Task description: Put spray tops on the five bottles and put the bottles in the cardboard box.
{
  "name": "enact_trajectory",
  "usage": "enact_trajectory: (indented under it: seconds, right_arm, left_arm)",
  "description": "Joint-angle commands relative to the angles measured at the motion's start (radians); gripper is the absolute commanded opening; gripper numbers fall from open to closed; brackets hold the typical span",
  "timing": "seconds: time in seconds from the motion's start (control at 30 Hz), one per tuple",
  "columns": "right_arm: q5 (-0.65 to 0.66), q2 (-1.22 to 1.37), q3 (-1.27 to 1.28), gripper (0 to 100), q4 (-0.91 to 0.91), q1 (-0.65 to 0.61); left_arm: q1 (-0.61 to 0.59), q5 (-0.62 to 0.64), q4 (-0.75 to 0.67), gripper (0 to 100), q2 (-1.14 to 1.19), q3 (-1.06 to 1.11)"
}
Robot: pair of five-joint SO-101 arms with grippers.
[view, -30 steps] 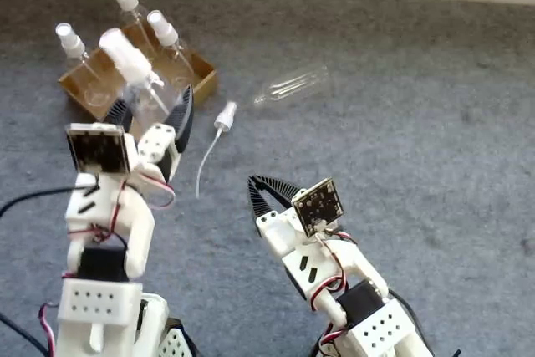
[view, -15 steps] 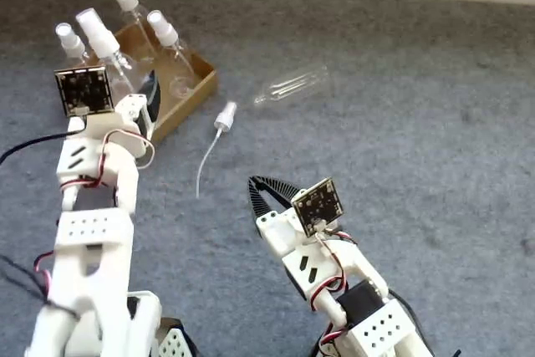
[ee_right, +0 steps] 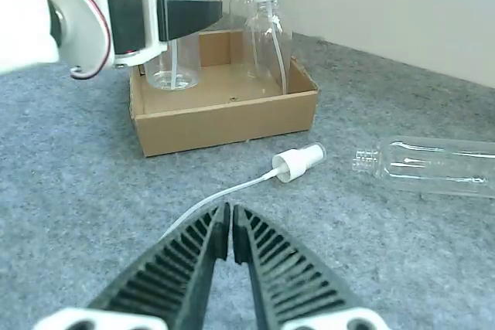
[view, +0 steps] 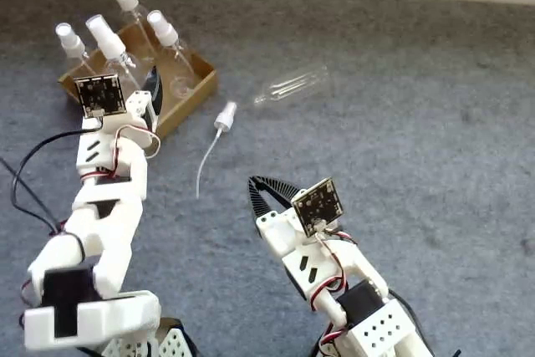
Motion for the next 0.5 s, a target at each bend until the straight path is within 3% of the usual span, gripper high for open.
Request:
enact_trajectory:
  seconds: [0.0, 0.47]
  right_arm:
    - [-0.002, -0.004, 0.177, 0.8, 0.002, 0.001]
    - [-0.002, -0.004, 0.177, 0.8, 0.002, 0.001]
  left_arm:
    - [-0.024, -0.011, -0.063, 15, 0.101, -0.145]
    - [-0.033, -0.012, -0.068, 16, 0.429, -0.432]
